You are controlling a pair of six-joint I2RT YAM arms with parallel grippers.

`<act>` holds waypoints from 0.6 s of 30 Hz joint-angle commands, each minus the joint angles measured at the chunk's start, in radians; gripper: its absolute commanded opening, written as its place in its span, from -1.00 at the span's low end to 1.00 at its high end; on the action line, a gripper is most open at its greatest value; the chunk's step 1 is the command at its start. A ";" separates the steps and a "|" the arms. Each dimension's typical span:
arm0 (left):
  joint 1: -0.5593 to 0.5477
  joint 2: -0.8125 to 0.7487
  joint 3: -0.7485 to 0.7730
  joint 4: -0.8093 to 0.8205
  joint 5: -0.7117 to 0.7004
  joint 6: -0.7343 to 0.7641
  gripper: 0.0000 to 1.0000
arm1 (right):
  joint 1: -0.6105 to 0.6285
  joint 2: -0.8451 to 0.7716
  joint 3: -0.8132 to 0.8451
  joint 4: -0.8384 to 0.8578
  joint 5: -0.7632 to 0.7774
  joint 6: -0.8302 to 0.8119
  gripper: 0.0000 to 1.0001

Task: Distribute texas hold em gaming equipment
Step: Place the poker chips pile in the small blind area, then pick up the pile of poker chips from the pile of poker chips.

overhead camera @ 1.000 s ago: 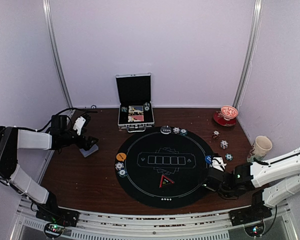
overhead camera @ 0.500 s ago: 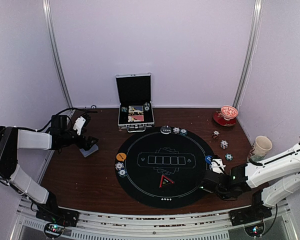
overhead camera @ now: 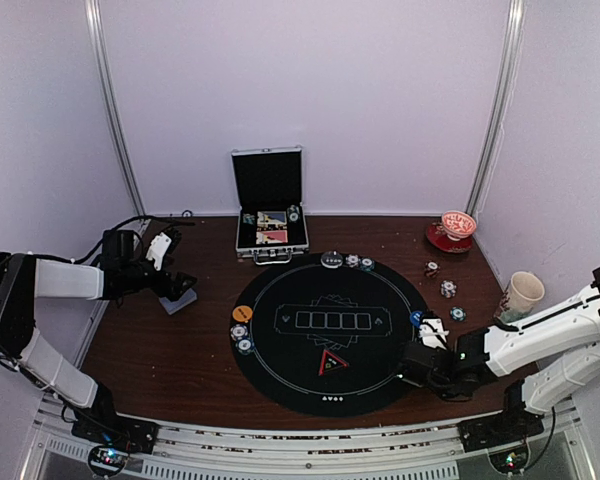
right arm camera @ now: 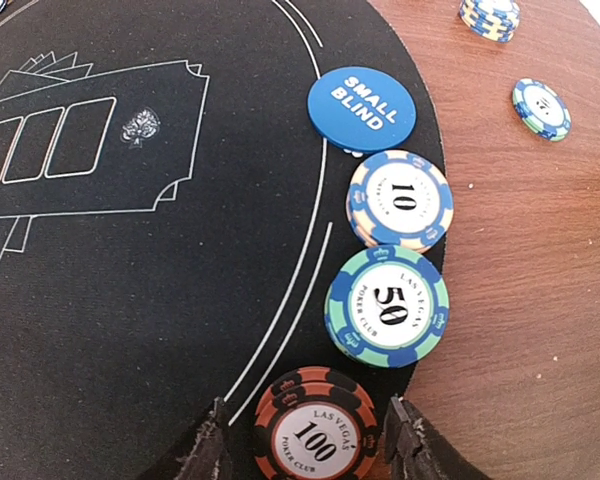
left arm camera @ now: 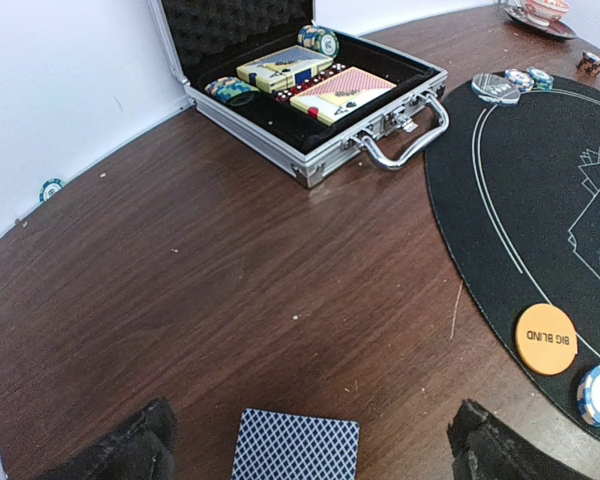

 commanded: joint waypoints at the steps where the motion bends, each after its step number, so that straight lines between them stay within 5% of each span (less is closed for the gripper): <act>1: 0.004 -0.010 0.014 0.029 0.003 -0.006 0.96 | -0.003 0.004 0.034 -0.007 0.026 0.000 0.08; 10: 0.005 -0.013 0.013 0.030 0.004 -0.006 0.96 | 0.004 -0.161 0.139 -0.143 0.076 -0.051 0.20; 18: 0.003 -0.020 0.013 0.028 0.004 -0.007 0.96 | -0.212 -0.236 0.272 -0.098 -0.017 -0.315 0.76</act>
